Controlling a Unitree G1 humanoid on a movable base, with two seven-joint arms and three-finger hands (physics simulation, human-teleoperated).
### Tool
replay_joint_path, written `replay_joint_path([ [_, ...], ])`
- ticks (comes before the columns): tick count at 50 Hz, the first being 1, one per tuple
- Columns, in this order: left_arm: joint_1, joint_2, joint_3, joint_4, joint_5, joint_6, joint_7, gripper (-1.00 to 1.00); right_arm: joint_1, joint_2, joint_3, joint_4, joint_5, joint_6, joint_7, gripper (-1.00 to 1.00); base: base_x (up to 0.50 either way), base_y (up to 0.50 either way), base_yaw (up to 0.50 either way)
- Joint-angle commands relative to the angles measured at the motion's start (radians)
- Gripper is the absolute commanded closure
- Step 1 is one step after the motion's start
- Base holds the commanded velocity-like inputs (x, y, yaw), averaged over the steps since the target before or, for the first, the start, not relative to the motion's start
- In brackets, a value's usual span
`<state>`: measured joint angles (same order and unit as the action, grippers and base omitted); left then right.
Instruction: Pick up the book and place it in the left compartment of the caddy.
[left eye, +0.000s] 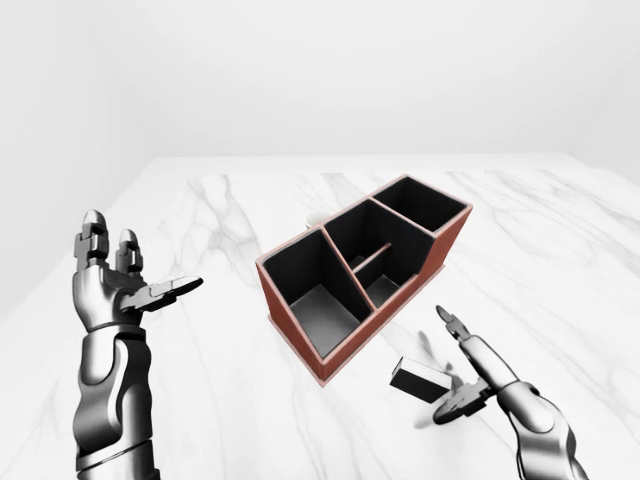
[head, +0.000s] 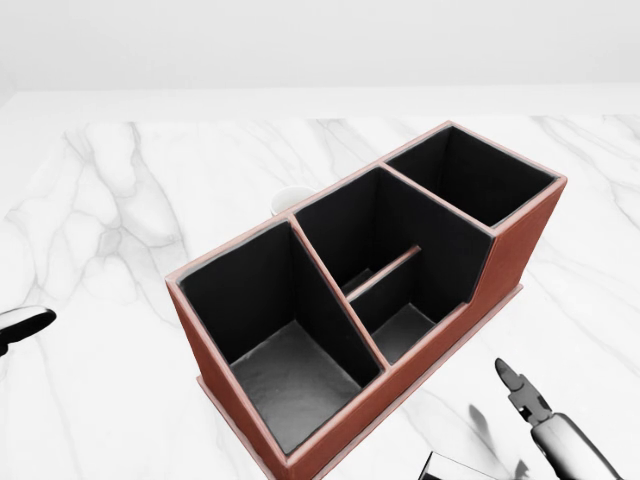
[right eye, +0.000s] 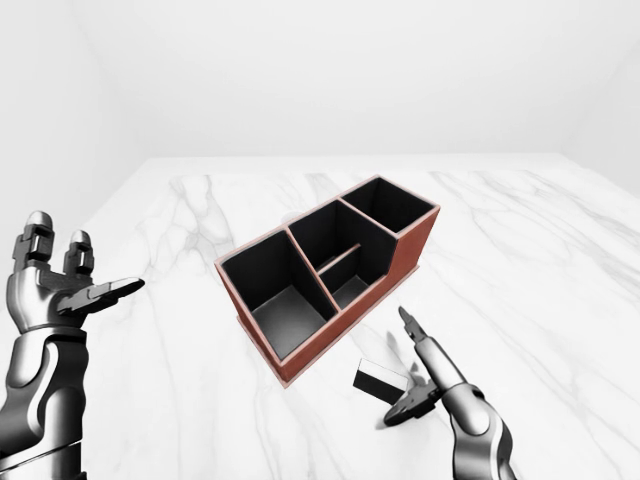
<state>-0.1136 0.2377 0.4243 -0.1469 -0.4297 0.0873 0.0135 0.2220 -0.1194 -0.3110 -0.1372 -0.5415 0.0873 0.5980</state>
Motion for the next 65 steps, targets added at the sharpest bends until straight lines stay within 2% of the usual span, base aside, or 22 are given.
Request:
replay_joint_path([
  [1, 0.002, 0.001, 0.003, -0.007, -0.005, 0.0, 0.001, -1.0, 0.003, -0.005, 0.012, 0.033, 0.002, 0.0, -0.014, -1.0, 0.0, 0.0, 0.0],
  [40, -0.001, 0.003, 0.006, 0.001, -0.011, 0.0, 0.002, -1.0, -0.051, -0.028, 0.083, 0.217, 0.046, 0.0, -0.099, -1.0, 0.0, 0.0, 0.0],
  [41, -0.001, 0.004, 0.006, -0.001, -0.013, 0.0, 0.003, -1.0, -0.056, -0.028, 0.079, 0.22, 0.061, 0.0, -0.112, -0.07, 0.0, 0.0, 0.0],
  [42, -0.001, 0.004, 0.006, -0.001, -0.013, 0.0, 0.003, -1.0, -0.056, -0.029, 0.08, 0.221, 0.064, 0.0, -0.113, -0.07, 0.0, 0.0, 0.0],
  [43, -0.001, 0.004, 0.006, 0.0, -0.012, 0.0, 0.003, -1.0, -0.052, -0.024, 0.079, 0.178, 0.071, 0.0, -0.104, 1.0, 0.0, 0.0, 0.0],
  [59, 0.0, 0.001, 0.002, -0.006, -0.011, 0.0, 0.006, -1.0, -0.052, -0.023, 0.08, 0.162, 0.075, 0.0, -0.115, 1.0, 0.0, 0.0, 0.0],
  [65, -0.002, 0.002, 0.003, -0.005, -0.011, 0.0, 0.005, -1.0, -0.037, -0.019, 0.08, 0.089, 0.063, 0.0, -0.089, 1.0, 0.0, 0.0, 0.0],
])
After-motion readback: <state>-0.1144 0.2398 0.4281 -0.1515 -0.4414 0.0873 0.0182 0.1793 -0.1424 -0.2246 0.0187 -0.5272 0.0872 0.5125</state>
